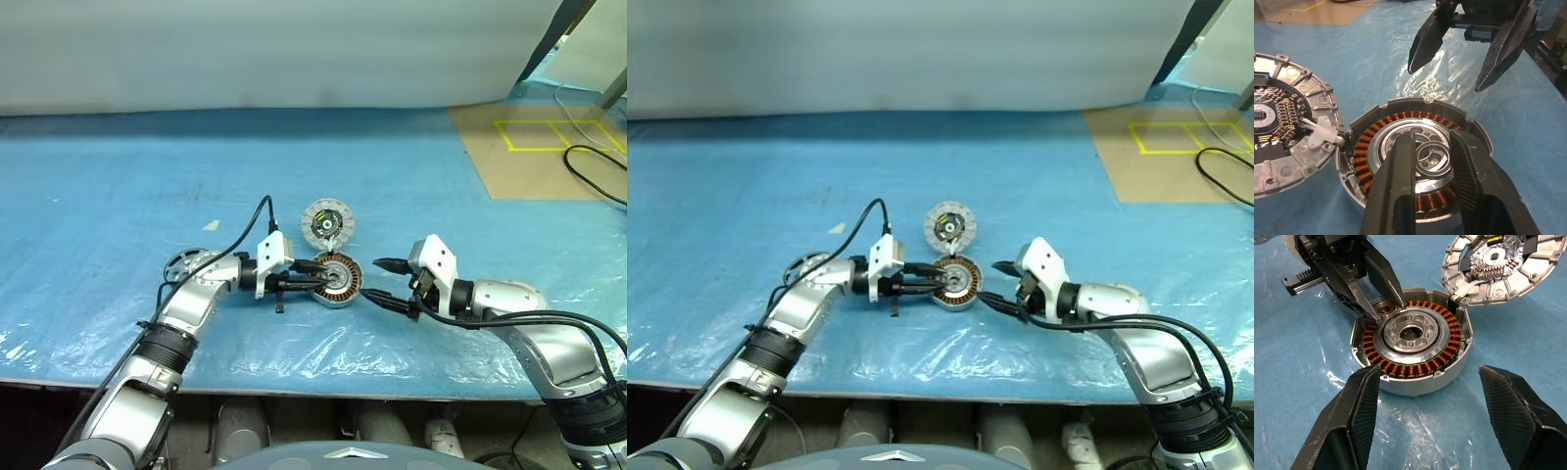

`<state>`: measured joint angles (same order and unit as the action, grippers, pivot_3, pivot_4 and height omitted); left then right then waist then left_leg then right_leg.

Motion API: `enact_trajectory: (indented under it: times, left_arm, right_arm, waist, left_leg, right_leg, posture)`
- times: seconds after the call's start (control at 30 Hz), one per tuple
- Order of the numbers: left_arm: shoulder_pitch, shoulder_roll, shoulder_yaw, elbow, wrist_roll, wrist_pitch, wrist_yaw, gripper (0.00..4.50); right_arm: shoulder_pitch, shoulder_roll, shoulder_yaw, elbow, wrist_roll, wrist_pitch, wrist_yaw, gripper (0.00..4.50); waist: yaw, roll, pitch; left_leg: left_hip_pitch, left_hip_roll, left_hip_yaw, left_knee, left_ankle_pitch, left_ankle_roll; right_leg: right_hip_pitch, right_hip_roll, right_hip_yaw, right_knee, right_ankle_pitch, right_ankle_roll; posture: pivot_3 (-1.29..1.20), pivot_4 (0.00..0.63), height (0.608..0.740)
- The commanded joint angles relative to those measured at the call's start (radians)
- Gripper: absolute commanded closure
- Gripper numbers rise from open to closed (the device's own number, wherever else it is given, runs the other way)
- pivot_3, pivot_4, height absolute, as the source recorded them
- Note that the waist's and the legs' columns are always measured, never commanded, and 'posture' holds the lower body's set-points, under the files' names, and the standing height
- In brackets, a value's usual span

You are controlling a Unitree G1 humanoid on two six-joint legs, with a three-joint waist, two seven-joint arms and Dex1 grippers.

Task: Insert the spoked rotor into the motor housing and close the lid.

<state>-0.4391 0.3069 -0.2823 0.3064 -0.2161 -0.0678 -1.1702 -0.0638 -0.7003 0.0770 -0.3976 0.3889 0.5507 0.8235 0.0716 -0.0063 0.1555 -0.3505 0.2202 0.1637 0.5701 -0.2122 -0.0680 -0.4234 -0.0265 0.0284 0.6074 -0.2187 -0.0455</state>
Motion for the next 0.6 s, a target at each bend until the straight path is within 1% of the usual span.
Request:
enact_trajectory:
  times: [0.03,0.2,0.47,0.6]
  left_arm:
    - [-0.032,-0.032,-0.004,0.018,0.011,-0.050,0.005,3.84]
    - [-0.059,-0.073,-0.010,0.111,0.073,-0.159,0.046,3.84]
    - [-0.055,-0.080,-0.023,0.177,0.132,-0.264,0.062,3.84]
    - [-0.057,-0.083,-0.021,0.196,0.142,-0.282,0.072,3.84]
  right_arm:
    - [0.001,-0.012,-0.035,-0.037,0.005,-0.002,-0.005,1.12]
    - [0.015,-0.023,-0.043,-0.055,0.009,0.017,-0.011,1.12]
    - [0.038,-0.039,-0.063,-0.080,0.019,0.045,-0.015,1.12]
    - [0.041,-0.048,-0.065,-0.085,0.021,0.051,-0.011,1.12]
  waist:
    - [0.000,0.000,0.000]
    - [0.001,0.000,0.000]
    - [0.003,-0.001,0.000]
    - [0.004,-0.001,0.000]
  left_leg:
    - [0.000,0.000,0.000,0.000,0.000,0.000]
    - [0.000,0.000,0.000,0.000,0.000,0.000]
    - [0.000,-0.001,0.000,0.000,0.000,0.000]
    - [0.000,-0.001,0.000,0.000,0.000,0.000]
  right_leg:
    - [0.000,0.000,0.000,0.000,0.000,0.000]
    - [0.001,0.000,0.000,0.000,0.000,0.000]
    - [0.001,0.000,0.000,0.000,0.000,0.001]
    - [0.002,-0.001,0.000,0.000,0.000,0.001]
  posture:
    - [0.00,0.150,0.740]
    - [0.00,0.150,0.740]
    - [0.00,0.150,0.740]
    - [0.00,0.150,0.740]
